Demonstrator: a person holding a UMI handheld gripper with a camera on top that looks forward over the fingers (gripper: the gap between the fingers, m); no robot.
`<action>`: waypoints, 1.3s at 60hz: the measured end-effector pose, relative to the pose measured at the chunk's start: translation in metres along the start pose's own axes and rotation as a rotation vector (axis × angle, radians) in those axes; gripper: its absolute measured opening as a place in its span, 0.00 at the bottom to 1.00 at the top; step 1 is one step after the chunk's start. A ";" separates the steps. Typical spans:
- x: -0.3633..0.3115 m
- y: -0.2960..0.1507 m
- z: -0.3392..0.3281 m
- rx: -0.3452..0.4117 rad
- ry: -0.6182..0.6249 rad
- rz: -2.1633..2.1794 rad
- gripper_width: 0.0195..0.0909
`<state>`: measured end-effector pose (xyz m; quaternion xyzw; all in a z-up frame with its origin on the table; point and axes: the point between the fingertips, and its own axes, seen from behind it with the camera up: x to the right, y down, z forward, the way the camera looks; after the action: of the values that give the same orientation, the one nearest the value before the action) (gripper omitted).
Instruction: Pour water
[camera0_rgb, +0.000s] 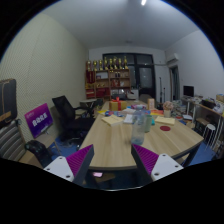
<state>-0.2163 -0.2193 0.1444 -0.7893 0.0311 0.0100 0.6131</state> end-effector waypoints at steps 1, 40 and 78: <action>0.008 -0.001 0.007 0.002 0.005 -0.002 0.90; 0.145 -0.006 0.283 0.035 0.002 -0.006 0.89; 0.055 -0.119 0.325 -0.111 -0.439 0.812 0.29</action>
<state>-0.1474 0.1224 0.1760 -0.7239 0.2066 0.4179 0.5085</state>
